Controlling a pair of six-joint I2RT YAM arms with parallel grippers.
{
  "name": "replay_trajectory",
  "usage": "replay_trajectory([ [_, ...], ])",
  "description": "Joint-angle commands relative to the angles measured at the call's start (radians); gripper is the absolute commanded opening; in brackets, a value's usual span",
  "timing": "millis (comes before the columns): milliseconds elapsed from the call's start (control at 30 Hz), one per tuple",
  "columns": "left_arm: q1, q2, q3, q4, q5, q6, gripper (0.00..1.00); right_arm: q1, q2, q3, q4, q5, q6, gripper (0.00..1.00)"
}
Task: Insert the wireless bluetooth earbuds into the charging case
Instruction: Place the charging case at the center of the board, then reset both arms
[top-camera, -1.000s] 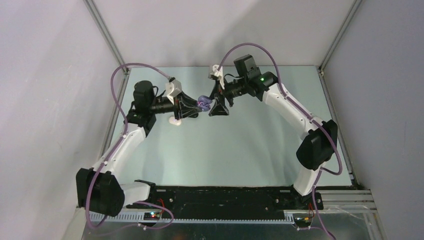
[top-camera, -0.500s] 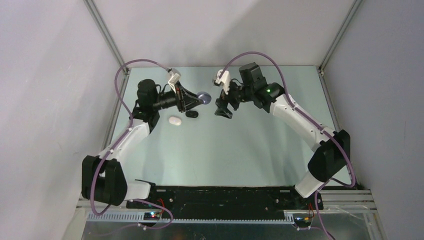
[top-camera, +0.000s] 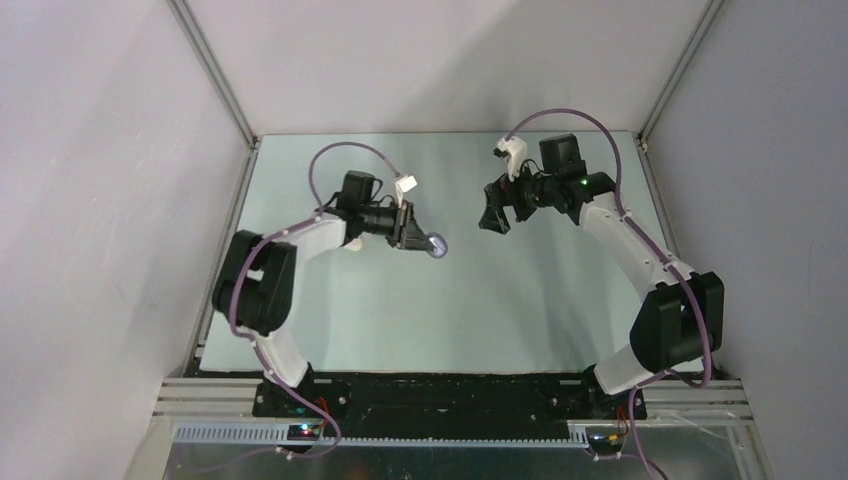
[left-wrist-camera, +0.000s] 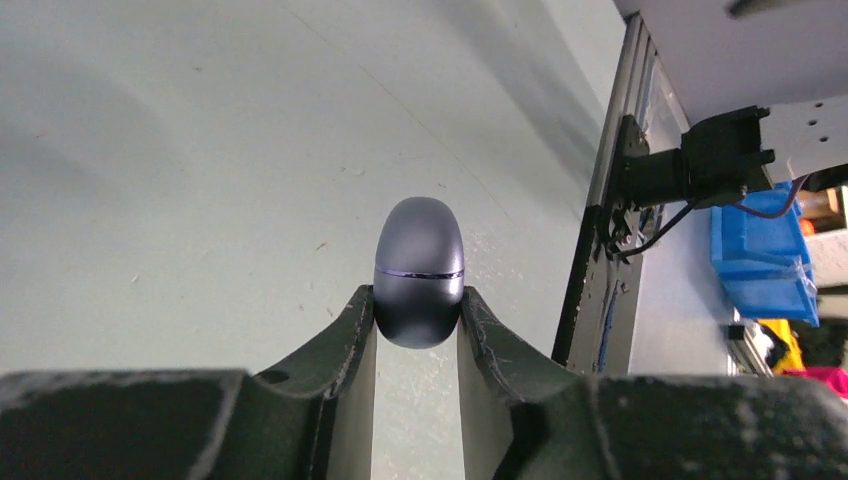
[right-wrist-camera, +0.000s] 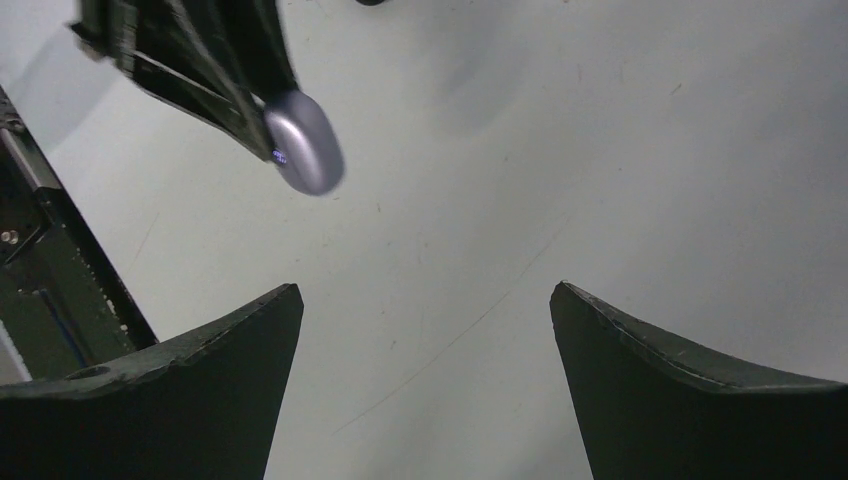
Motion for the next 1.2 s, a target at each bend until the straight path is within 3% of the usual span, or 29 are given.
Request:
replay_trajectory([
  [0,-0.078,0.106,0.134,-0.205,-0.036,0.074,0.01,-0.001,-0.042,-0.008,-0.004,-0.049,0.021,0.99],
  [167,-0.112,0.191,0.179,-0.237,-0.078,0.09,0.07,-0.006,-0.057,-0.025,0.012,-0.05,0.029,0.99],
  [267,-0.113,0.213,0.211,-0.295,-0.086,0.192,0.03,-0.01,-0.05,-0.04,0.041,-0.049,0.06,0.99],
  [333,-0.113,0.229,0.228,-0.33,-0.131,0.226,0.08,-0.011,-0.045,-0.04,0.067,-0.048,0.087,0.99],
  [367,-0.114,0.237,0.235,-0.34,-0.15,0.235,0.17,-0.011,-0.041,-0.039,0.079,-0.045,0.092,0.99],
  [467,-0.114,0.245,0.274,-0.4,-0.245,0.282,0.3,-0.012,-0.033,-0.033,0.08,-0.036,0.092,0.99],
  [500,-0.113,0.246,0.3,-0.431,-0.271,0.29,0.43,-0.014,-0.029,-0.022,0.074,-0.03,0.088,0.99],
  [600,-0.088,0.217,0.476,-0.581,-0.351,0.36,0.67,-0.024,-0.033,0.006,0.024,-0.005,0.058,0.99],
  [633,-0.079,0.204,0.537,-0.612,-0.388,0.378,0.88,-0.028,-0.038,0.021,0.013,0.0,0.053,0.99],
  [700,-0.045,0.162,0.625,-0.662,-0.419,0.406,0.98,-0.045,-0.043,0.046,-0.011,0.009,0.041,0.99],
  [867,0.056,0.033,0.787,-0.731,-0.463,0.417,1.0,-0.073,-0.028,0.124,0.021,0.172,0.201,0.99],
  [967,0.112,-0.155,0.67,-0.56,-0.472,0.326,0.99,-0.073,-0.039,0.17,0.09,0.32,0.315,1.0],
  [1067,0.146,-0.32,0.504,-0.315,-0.612,0.236,0.98,-0.066,-0.073,0.218,0.112,0.424,0.314,1.0],
  [1167,0.149,-0.432,0.377,-0.215,-0.688,0.212,0.98,-0.051,-0.111,0.224,0.147,0.461,0.289,1.0],
])
